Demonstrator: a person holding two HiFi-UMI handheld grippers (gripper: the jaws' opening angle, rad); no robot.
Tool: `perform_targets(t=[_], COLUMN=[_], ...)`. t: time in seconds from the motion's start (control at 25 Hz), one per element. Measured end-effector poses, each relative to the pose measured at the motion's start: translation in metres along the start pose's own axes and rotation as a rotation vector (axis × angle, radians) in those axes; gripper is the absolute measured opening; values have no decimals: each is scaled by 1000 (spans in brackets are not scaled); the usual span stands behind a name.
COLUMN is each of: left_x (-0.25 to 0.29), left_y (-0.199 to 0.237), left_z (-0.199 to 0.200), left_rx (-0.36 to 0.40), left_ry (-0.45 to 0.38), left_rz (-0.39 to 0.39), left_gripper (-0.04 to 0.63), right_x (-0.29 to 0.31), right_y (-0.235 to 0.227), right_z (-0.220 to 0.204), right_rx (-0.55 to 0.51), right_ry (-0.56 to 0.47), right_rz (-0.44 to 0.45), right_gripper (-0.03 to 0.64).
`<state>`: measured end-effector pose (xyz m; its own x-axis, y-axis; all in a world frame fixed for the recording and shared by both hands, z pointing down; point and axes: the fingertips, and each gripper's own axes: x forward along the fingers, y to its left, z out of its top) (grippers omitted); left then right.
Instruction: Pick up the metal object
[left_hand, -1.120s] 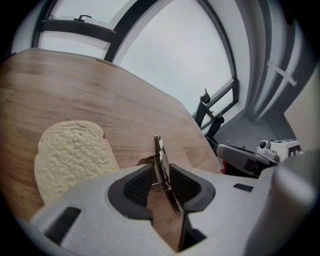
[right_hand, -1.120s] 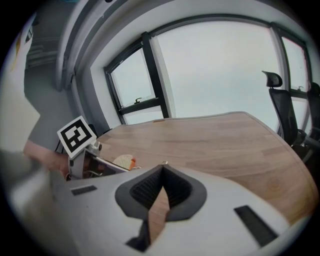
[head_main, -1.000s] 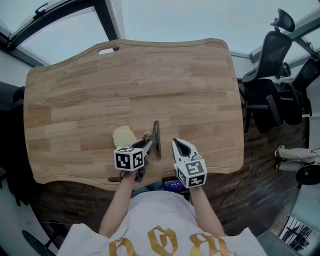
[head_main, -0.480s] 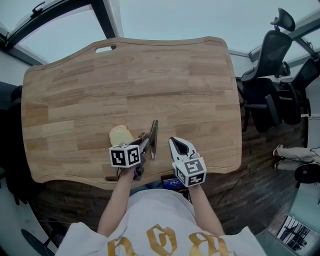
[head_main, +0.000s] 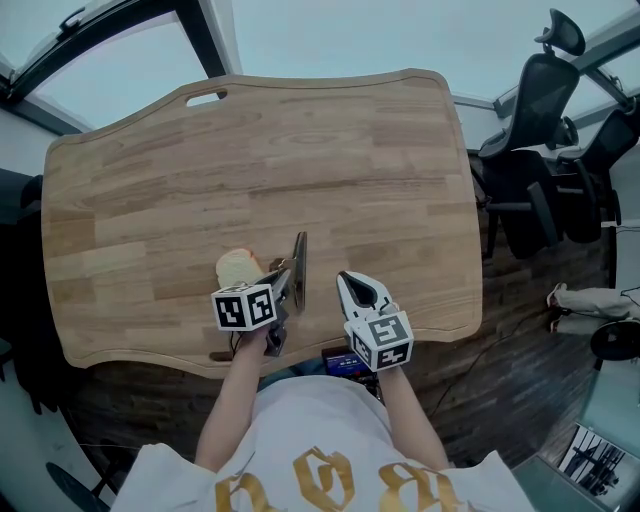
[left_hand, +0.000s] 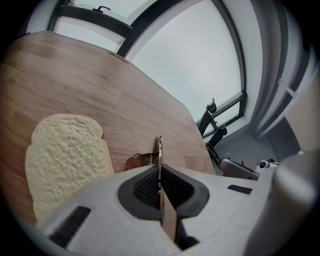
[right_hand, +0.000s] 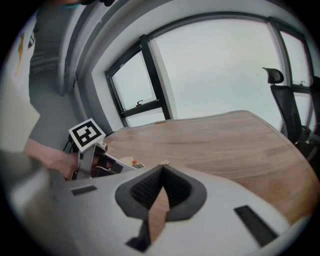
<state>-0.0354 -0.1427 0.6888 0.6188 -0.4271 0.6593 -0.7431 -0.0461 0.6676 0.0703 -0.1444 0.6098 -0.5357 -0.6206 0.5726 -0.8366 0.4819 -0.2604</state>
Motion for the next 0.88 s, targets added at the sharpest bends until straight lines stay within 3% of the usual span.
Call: perform_targets(t=[0.56, 0.88], left_x=[-2, -20], left_y=[-8, -21], left_z=[2, 24], left_rx=[-33, -50], left_ry=[-16, -129], left_rz=[-45, -94], left_gripper=[20, 20], right_x=[-4, -9], right_y=[-3, -3], right_z=[2, 14], right_rx=[-12, -38], right_ry=[1, -22], right_rz=[-22, -52], right_gripper=[11, 11])
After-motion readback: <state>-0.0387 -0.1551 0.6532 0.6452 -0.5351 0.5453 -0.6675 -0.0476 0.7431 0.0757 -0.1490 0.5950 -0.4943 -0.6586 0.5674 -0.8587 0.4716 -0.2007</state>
